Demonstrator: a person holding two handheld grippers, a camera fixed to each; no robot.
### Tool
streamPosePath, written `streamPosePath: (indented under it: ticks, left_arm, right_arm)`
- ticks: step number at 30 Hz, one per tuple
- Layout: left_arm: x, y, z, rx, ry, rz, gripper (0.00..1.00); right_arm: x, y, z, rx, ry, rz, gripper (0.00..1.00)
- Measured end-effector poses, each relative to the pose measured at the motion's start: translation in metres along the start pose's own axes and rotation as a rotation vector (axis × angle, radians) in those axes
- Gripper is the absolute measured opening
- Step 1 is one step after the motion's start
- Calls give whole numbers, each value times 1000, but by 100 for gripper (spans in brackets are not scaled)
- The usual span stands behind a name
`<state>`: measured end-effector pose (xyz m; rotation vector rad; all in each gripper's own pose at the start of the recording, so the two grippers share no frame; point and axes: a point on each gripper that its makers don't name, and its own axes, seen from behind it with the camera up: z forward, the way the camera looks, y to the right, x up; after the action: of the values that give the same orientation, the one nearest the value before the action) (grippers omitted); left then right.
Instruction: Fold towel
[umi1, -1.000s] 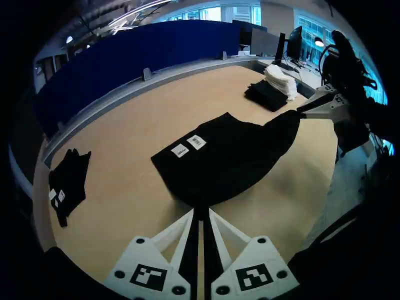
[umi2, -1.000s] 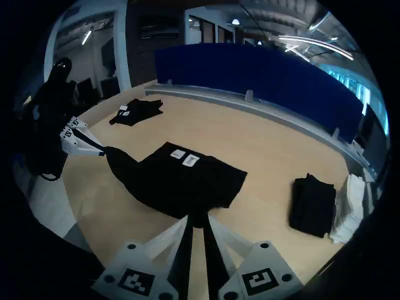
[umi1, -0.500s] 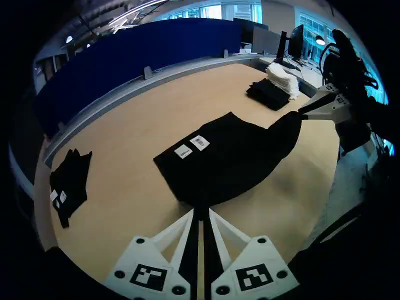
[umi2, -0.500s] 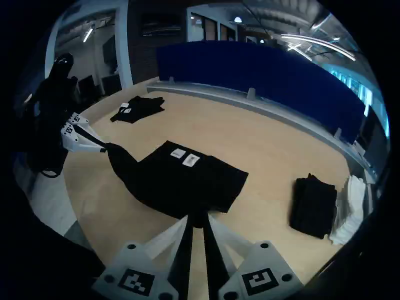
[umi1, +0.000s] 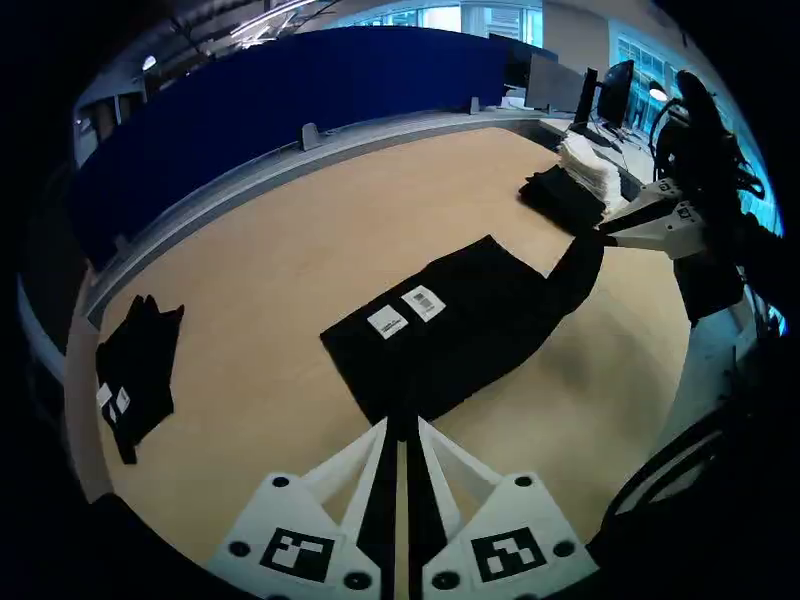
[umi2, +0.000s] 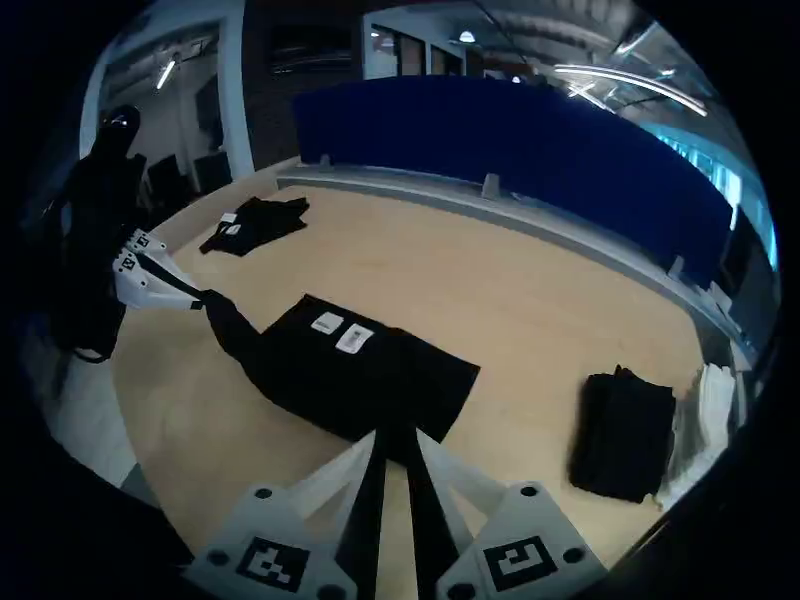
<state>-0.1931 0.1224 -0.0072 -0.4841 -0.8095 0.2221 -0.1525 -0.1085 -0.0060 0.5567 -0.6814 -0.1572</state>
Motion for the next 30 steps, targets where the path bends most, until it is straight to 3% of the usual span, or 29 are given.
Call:
streamPosePath:
  ticks: [6,18,30]
  left_arm:
    - [8,-12,23,-4,-22,-40,5]
    - [15,-42,63,36,-55,-40,6]
    - [9,-51,85,43,-85,15,6]
  right_arm:
    - [6,20,27,-13,-15,9,14]
    - [8,43,70,-30,-46,36,14]
    - [6,50,83,-37,-59,51,14]
